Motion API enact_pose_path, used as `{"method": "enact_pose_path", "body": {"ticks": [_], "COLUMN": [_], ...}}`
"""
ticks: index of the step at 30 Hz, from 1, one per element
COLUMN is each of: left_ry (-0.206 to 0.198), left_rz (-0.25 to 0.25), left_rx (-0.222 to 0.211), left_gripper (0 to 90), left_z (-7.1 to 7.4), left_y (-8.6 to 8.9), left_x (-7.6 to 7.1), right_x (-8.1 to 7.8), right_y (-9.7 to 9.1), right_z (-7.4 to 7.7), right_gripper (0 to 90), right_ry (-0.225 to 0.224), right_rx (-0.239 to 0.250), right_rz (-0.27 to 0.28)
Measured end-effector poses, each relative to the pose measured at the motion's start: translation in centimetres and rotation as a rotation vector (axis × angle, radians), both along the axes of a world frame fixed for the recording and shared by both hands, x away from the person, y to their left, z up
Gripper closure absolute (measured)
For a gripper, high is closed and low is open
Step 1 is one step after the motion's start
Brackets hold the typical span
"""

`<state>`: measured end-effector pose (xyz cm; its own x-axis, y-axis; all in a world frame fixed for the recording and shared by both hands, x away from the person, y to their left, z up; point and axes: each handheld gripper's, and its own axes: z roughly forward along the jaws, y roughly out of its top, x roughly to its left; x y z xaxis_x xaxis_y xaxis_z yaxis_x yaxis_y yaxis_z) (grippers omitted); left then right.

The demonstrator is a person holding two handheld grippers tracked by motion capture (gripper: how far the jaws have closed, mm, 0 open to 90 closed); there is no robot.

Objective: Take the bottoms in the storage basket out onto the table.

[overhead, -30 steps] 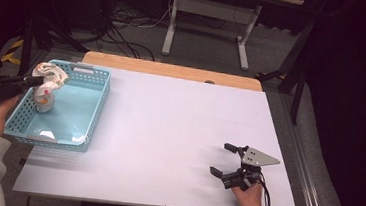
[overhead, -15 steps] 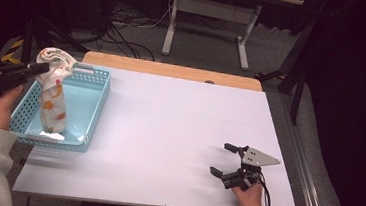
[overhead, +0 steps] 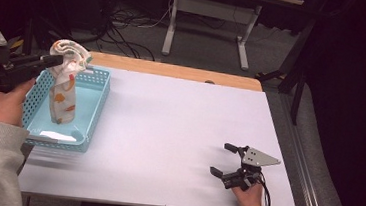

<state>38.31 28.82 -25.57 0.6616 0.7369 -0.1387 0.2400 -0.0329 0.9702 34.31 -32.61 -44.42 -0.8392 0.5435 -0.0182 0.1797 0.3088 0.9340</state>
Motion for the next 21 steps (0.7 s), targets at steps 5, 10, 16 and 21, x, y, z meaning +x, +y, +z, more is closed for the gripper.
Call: {"method": "enact_pose_path", "body": {"ticks": [5,10,16,21], "left_ry": [-0.026,-0.040,-0.060,-0.063], "left_rz": [-0.037,-0.074,-0.132,-0.186], "left_rx": [-0.007,-0.002,-0.018,-0.024], "left_gripper": [84.5,84.5,84.5,84.5], "left_z": [1.0,1.8,2.3,2.3], "left_y": [-1.6,-3.7,-6.4,-8.6], "left_x": [0.1,0.2,0.6,1.0], "right_x": [0.0,0.0,0.0,0.0], "right_y": [0.0,-0.1,-0.1,-0.1], "right_z": [0.0,0.0,0.0,0.0], "right_gripper": [0.5,0.5,0.5,0.5], "right_ry": [0.000,-0.001,-0.001,-0.002], "right_rx": [0.001,0.001,0.002,0.004], "right_rz": [-0.001,-0.002,0.000,0.002]}}
